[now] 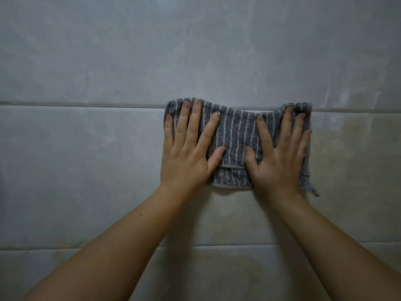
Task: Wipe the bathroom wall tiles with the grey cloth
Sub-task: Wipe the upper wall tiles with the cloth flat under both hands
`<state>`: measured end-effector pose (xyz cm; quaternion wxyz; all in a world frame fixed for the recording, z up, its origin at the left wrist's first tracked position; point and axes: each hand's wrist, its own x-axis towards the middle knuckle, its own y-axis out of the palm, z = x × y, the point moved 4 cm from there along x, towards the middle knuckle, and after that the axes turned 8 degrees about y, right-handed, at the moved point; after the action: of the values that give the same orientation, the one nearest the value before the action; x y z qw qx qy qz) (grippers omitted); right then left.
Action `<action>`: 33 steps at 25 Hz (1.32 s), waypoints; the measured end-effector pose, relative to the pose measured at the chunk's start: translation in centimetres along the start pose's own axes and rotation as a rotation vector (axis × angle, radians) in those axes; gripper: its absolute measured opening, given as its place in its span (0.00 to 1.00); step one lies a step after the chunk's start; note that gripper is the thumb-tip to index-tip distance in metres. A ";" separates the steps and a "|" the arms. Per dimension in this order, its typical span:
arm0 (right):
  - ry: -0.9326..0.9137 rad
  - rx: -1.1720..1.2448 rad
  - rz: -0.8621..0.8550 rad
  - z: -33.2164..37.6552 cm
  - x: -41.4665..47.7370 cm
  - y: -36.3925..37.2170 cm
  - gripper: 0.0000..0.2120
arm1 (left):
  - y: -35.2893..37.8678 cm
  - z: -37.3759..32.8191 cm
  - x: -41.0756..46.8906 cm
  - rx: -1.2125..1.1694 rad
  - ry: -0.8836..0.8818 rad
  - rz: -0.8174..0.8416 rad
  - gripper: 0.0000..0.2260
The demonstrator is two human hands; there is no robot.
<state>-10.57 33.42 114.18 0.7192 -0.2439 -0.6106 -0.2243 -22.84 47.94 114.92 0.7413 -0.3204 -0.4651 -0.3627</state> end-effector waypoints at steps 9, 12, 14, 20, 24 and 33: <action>0.011 0.012 0.103 -1.1 -2.8 -0.3 0.32 | 0.4 -3.1 -0.7 -0.025 0.079 0.022 0.28; 0.103 -0.007 0.040 -3.3 3.1 -1.1 0.30 | 0.3 -3.9 5.2 -0.058 -0.009 -0.024 0.27; 0.100 -0.038 0.024 -4.8 4.3 -1.2 0.28 | 0.6 -5.0 6.8 -0.050 -0.019 -0.038 0.25; 0.077 -0.061 0.048 -7.0 -1.5 -1.0 0.28 | 1.2 -7.6 1.9 -0.062 0.096 -0.004 0.25; 0.109 -0.037 0.039 -6.0 -6.8 -0.4 0.27 | 1.3 -7.6 -2.4 -0.074 0.156 0.027 0.26; 0.148 -0.038 0.034 1.9 -12.2 1.3 0.26 | 0.1 -1.3 -9.7 -0.035 0.197 0.057 0.25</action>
<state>-13.12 35.89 102.26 0.7615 -0.2506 -0.5470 -0.2410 -25.09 49.25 105.46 0.7878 -0.3092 -0.3740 -0.3792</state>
